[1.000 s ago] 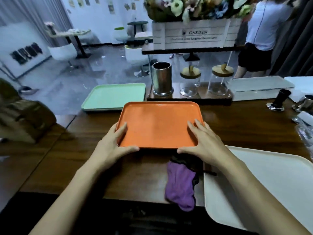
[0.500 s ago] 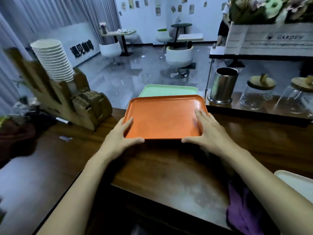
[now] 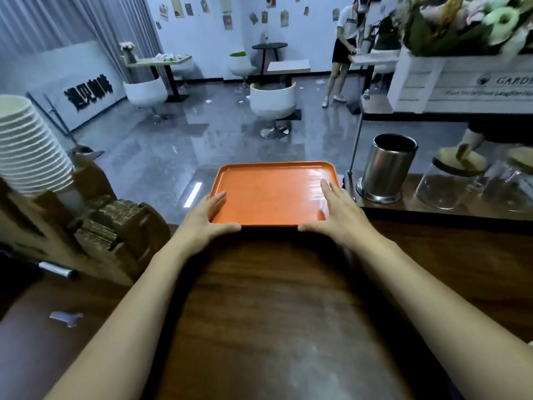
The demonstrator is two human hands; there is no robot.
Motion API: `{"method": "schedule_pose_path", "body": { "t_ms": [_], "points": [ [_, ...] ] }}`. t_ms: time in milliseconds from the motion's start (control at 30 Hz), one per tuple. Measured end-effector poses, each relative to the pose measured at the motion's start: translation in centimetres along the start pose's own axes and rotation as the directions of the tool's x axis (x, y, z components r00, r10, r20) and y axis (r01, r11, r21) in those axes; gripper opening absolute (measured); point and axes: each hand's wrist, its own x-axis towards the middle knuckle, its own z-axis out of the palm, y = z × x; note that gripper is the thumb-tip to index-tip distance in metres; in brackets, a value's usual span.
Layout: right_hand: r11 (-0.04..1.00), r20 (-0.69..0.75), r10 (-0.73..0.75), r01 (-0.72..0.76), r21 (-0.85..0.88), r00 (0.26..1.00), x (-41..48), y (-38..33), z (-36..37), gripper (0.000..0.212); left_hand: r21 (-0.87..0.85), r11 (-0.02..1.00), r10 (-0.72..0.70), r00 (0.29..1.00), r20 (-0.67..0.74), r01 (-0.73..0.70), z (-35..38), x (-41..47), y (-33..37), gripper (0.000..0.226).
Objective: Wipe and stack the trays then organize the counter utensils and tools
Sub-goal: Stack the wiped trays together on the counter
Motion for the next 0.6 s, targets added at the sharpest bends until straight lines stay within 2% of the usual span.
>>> {"method": "schedule_pose_path", "body": {
  "t_ms": [200,300,467,600],
  "points": [
    [0.996,-0.009,0.078,-0.077,0.04,0.997,3.9,0.5,1.3,0.142,-0.008,0.999,0.034,0.998,0.056,-0.033,-0.5,5.7,-1.5,0.101],
    [0.996,-0.017,0.081,-0.08,0.026,0.997,5.2,1.0,1.9,0.135,0.007,0.998,0.056,0.997,0.056,-0.056,-0.2,7.3,-2.2,0.097],
    [0.995,0.026,0.104,-0.104,0.004,0.994,6.2,1.4,2.4,0.133,0.136,0.989,0.05,0.998,0.046,-0.056,0.2,8.6,-3.0,0.096],
    [0.991,0.075,0.13,-0.129,-0.019,0.989,5.8,2.0,2.7,0.133,0.287,0.956,0.054,0.998,0.044,-0.064,0.7,8.8,-4.0,0.108]
  ]
}}
